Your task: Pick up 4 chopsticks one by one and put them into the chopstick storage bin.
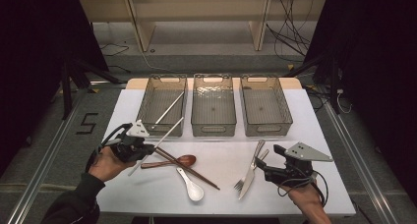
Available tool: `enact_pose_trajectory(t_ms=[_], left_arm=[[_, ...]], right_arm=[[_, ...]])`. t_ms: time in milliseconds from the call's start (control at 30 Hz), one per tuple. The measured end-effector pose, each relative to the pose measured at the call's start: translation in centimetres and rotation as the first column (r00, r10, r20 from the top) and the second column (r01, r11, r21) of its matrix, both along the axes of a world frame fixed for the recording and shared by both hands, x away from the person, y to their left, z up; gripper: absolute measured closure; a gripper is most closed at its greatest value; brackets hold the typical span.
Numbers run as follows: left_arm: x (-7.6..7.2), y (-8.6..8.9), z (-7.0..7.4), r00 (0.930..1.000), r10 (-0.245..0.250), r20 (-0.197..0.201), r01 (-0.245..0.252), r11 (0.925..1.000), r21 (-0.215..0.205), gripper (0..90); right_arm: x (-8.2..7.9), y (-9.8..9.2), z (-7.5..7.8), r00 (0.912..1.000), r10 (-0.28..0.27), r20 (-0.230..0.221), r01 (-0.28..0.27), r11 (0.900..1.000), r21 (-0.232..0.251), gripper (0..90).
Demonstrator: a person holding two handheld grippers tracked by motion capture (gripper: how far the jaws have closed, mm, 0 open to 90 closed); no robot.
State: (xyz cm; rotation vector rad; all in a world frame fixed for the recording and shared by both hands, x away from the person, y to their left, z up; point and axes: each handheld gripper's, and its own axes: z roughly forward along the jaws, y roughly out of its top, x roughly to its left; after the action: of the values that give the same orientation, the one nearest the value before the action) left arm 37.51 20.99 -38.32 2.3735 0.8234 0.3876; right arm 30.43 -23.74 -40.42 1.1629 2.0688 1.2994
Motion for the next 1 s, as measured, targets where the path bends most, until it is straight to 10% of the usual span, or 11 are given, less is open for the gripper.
enact_pose_trajectory(t_ms=[1000], left_arm=[[7.5,1.6,5.6,0.9725,0.174,0.155,-0.147,0.9734,-0.176,84.5]], right_arm=[[0.1,0.0,0.0,1.0000,0.004,0.000,-0.004,1.000,0.001,24.2]])
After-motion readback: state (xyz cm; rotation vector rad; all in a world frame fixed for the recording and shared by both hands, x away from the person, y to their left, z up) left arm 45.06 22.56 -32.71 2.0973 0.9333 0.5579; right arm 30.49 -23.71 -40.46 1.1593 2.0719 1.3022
